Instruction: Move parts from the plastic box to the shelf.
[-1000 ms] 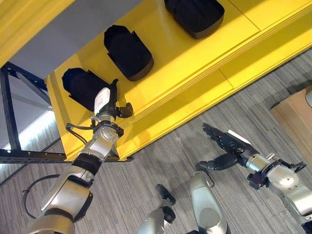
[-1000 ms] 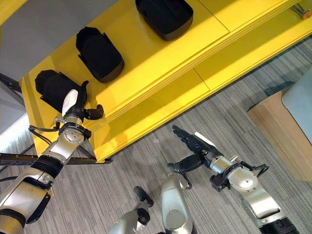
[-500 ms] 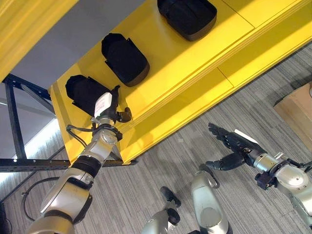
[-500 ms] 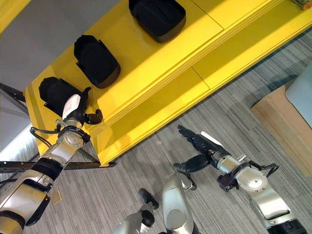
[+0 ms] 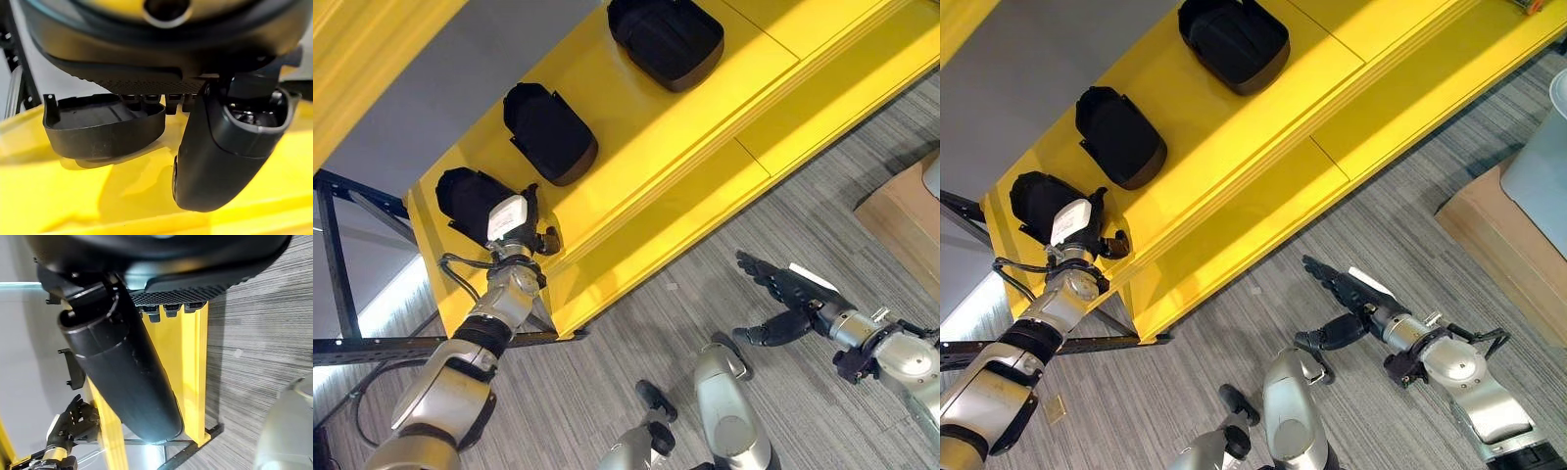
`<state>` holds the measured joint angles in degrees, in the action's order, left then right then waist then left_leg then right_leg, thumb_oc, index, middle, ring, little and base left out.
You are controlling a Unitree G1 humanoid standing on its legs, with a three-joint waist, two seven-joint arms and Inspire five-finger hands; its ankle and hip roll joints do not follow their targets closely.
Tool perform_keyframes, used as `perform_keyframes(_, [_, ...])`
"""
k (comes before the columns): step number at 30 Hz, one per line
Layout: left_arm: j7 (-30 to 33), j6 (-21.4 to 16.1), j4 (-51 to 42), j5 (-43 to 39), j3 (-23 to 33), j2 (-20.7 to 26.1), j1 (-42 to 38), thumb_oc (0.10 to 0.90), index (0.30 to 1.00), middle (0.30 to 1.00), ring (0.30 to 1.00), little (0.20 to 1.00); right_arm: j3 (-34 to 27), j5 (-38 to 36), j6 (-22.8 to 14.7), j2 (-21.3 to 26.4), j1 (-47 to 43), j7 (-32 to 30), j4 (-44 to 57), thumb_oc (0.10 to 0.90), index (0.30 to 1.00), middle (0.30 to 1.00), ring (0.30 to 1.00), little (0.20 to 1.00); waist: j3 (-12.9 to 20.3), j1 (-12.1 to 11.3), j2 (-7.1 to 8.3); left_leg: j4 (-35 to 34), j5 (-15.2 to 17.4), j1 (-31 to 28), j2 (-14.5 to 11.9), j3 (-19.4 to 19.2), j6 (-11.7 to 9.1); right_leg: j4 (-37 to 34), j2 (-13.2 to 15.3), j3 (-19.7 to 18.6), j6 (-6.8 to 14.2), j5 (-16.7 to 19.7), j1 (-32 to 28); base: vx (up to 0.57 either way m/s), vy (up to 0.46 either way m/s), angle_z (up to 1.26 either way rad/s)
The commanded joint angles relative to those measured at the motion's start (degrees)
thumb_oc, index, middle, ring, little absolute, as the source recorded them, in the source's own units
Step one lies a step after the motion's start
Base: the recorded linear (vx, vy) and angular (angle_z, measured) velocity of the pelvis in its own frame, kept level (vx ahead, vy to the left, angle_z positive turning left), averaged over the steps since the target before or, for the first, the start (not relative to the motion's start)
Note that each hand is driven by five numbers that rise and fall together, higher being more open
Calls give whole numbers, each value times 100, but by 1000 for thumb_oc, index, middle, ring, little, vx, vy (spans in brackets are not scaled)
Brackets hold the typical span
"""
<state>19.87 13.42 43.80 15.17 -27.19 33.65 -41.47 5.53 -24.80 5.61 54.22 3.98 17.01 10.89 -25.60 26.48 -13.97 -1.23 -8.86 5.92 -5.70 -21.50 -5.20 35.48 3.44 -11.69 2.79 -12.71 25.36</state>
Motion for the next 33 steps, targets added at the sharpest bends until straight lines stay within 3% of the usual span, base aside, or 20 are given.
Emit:
perform_keyframes(1, [71, 1162, 934, 471, 315, 1120, 640, 900, 1000, 1000, 1000, 1000, -285, -187, -563, -403, -455, 20, 446, 900, 1000, 1000, 1000, 1000, -46, -24, 543, 548, 770, -198, -43, 508, -33, -1193, 303, 462, 112, 459, -456, -4, -26, -3])
perform_keyframes(10, [28, 1215, 1019, 814, 271, 1158, 705, 900, 1000, 1000, 1000, 1000, -326, -205, -505, -357, -478, 44, 453, 900, 1000, 1000, 1000, 1000, -53, -40, 547, 595, 791, -160, -27, 574, -20, -1201, 287, 414, 113, 482, -440, 4, 0, -1])
perform_keyframes(22, [66, 1493, 1127, 356, 284, 1177, 712, 900, 1000, 1000, 1000, 1000, -237, -174, -485, -407, -552, -2, 439, 900, 1000, 1000, 1000, 1000, -62, -84, 591, 667, 796, -82, -49, 619, -11, -1148, 270, 428, 88, 485, -387, 0, 0, 0])
perform_keyframes(33, [460, 1248, 917, 350, 320, 1226, 308, 900, 1000, 1000, 1000, 1000, -90, -208, -555, -450, -683, -228, 369, 900, 1000, 1000, 1000, 1000, -106, -129, 692, 672, 741, 51, -104, 641, -7, -1042, 210, 463, 55, 477, -252, -17, -16, 1])
